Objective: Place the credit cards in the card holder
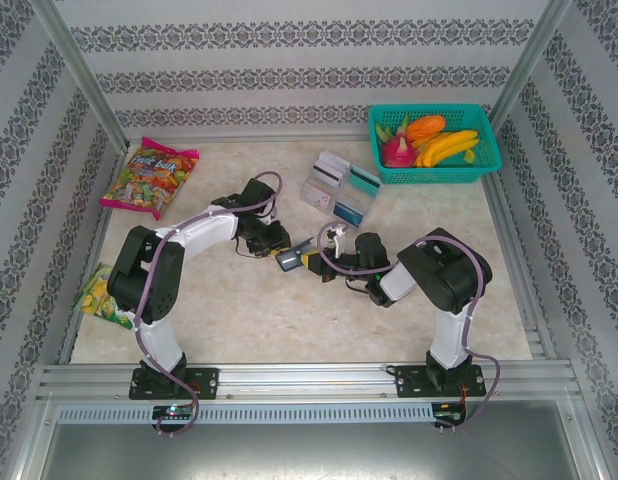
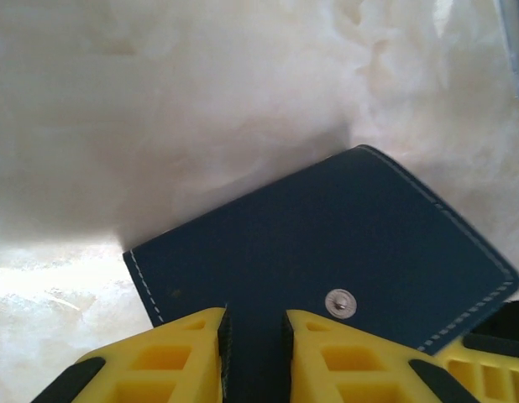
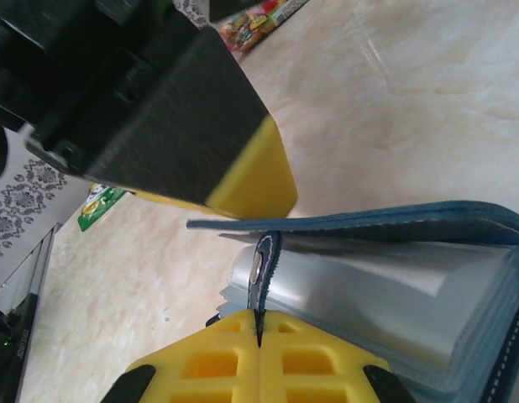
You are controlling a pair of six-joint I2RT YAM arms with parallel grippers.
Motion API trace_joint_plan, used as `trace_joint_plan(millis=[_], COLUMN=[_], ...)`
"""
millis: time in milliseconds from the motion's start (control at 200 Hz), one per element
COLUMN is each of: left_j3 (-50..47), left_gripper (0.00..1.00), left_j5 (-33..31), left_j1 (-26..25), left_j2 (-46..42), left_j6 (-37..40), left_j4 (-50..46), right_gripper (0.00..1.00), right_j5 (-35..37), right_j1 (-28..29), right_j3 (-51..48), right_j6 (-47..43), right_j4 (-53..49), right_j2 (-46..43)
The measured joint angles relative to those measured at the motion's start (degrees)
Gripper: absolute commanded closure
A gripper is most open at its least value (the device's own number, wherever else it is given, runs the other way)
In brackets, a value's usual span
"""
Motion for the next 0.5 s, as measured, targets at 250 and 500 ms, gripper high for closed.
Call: trace_joint_plan(millis=[250,500], left_j3=[-1.07,-1.60], left_gripper=[0.74,0.74], left_j5=[-0.04,-0.04], left_j1=[-0.28,-0.42], left_j2=[0.09,0.11], left_j6=[-1.03,-1.46], left_j4=[0.96,1.86], right_gripper=[1.00,1.00], right_j5=[-0.98,-1.57], right_j1=[-0.20,-0.39], right_j3=[0.02,0.02], right_j6=[1.49,2.84], right_j4=[4.46,6.03], right_j2=[1.86,2.82])
